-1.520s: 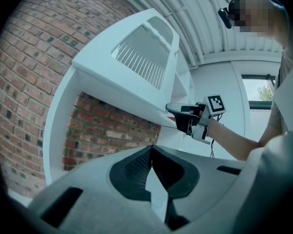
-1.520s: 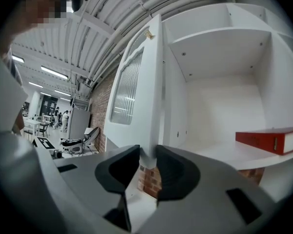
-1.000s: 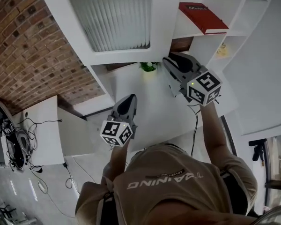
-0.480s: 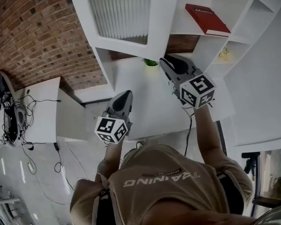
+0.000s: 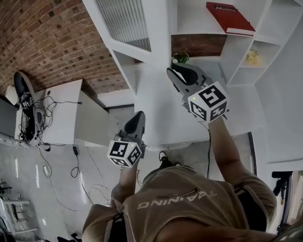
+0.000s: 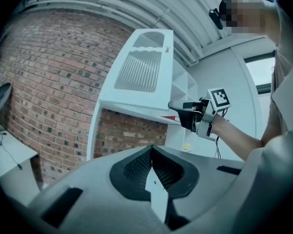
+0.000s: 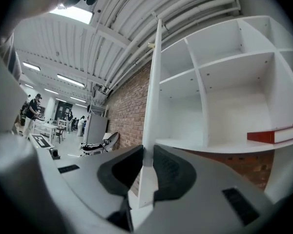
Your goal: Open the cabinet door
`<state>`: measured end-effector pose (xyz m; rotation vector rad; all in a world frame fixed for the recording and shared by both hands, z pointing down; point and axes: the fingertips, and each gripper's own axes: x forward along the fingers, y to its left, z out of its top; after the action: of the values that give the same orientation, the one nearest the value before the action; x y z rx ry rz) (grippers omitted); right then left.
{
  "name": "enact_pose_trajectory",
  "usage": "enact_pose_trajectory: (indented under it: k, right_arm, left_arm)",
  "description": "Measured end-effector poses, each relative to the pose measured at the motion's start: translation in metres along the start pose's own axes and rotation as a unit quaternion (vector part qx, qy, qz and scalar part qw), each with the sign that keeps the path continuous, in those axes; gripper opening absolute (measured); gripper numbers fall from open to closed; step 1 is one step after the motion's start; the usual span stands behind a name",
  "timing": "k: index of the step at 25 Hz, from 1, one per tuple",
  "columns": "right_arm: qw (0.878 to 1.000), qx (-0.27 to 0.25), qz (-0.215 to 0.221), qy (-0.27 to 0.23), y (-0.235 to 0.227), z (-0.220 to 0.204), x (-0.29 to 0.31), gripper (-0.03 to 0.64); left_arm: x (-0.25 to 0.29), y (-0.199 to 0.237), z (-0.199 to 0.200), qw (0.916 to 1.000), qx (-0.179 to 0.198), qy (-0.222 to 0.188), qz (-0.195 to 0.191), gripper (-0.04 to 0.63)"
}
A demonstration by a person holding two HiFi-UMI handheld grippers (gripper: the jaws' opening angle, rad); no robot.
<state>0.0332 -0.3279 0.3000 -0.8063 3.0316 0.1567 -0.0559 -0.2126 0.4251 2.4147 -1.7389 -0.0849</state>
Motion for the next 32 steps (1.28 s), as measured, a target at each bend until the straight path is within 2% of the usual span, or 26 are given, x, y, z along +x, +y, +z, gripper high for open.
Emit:
enact_pose_trajectory:
  k: [4, 11, 15, 20, 25, 29, 32]
  right_arm:
    - [1.0, -0.007, 0.014, -0.005, 0.019, 0.005, -0.002, 0.066]
    - [1.0, -0.006, 0.005, -0.013, 0.036, 0.009, -0.001, 0.064]
    - [1.0, -0.008, -0.007, -0.003, 0.045, 0.007, -0.004, 0.064]
    - [0.999, 0.005, -0.039, -0.014, 0.064, 0.01, -0.004, 0.064]
    - [0.998, 0.005, -0.066, -0.008, 0.089, 0.011, 0.0, 0.064]
    - [0.995, 0.014, -0.096, -0.009, 0.099, 0.012, 0.002, 0.064]
    - [0.995, 0.014, -0.103, -0.011, 0.108, 0.013, 0.005, 0.064]
  left_arm:
    - [-0.024, 0.005, -0.017, 0.9991, -0.013, 0.017, 0.035, 0.008]
    - [-0.039, 0.007, -0.019, 0.9988, -0.01, 0.016, 0.044, 0.008]
    - [-0.049, 0.004, -0.022, 0.999, -0.036, 0.001, 0.026, 0.008]
    - [-0.078, 0.024, -0.019, 0.9989, -0.041, -0.007, 0.021, 0.008]
    - [-0.098, 0.048, -0.008, 0.9994, -0.033, -0.011, 0.008, 0.008]
    - [-0.103, 0.055, -0.009, 0.9991, -0.036, -0.007, -0.021, 0.008]
    - [-0.104, 0.055, -0.006, 0.999, -0.019, -0.007, -0.039, 0.008]
